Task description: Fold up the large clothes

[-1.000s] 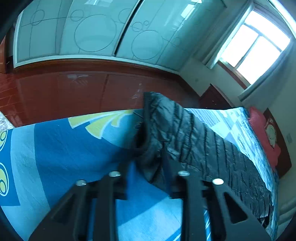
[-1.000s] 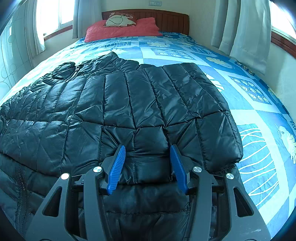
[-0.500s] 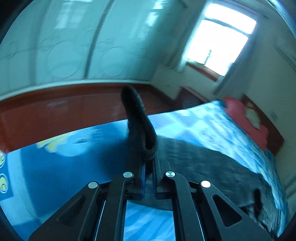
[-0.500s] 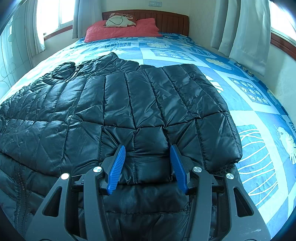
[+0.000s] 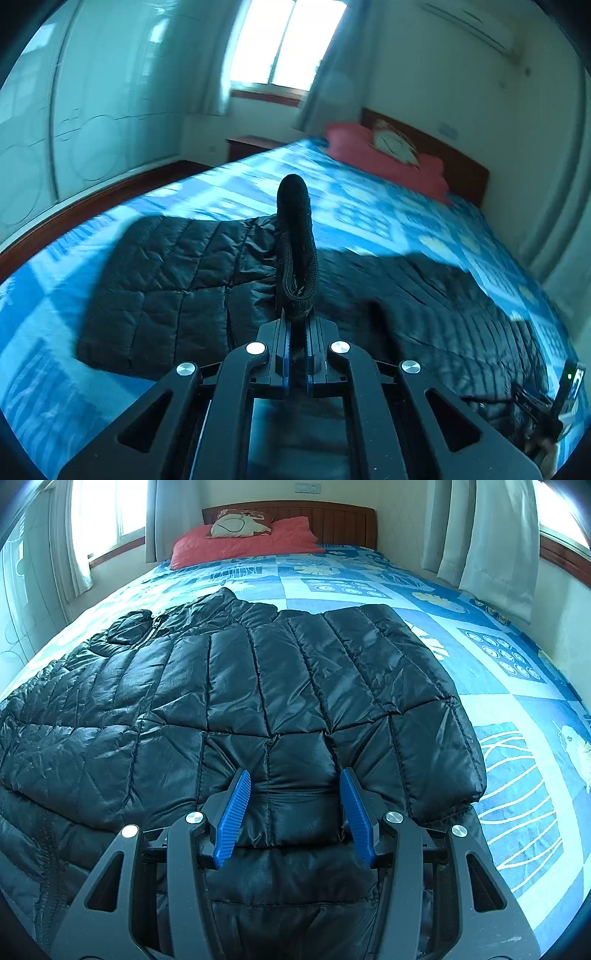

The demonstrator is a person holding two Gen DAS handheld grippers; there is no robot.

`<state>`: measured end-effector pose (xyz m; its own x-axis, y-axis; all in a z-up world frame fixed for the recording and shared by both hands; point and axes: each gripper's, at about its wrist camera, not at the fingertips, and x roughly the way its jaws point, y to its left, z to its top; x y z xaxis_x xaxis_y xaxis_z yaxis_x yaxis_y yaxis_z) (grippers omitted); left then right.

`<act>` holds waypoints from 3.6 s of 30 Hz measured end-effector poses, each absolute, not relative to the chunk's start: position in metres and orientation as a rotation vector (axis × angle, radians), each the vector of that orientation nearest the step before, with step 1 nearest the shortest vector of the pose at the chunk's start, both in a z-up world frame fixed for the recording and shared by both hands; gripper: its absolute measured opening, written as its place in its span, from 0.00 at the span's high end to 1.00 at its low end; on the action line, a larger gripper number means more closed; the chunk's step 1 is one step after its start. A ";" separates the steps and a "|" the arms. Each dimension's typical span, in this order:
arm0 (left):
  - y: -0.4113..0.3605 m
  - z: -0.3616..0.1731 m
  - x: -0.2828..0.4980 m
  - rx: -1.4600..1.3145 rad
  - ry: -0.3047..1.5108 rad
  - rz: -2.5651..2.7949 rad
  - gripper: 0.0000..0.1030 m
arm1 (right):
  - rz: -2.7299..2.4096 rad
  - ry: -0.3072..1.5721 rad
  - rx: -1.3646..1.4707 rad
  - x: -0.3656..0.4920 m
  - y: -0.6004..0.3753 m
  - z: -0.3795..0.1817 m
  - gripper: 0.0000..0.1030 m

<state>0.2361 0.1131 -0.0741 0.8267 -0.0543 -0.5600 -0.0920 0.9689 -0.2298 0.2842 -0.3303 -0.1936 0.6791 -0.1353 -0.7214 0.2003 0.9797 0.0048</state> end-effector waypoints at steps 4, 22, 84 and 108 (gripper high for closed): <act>0.063 -0.081 0.247 -0.198 0.631 -0.037 0.95 | -0.183 0.799 0.096 0.284 -0.331 -0.195 0.51; -0.154 -0.103 0.268 0.029 0.729 -0.298 0.95 | -0.142 0.775 0.166 0.279 -0.338 -0.198 0.50; 0.069 -0.112 0.294 0.031 0.706 0.022 0.39 | -0.150 0.719 0.197 0.296 -0.336 -0.129 0.57; 0.071 -0.105 0.363 -0.032 0.757 0.006 0.36 | -0.139 0.827 0.101 0.372 -0.316 -0.157 0.53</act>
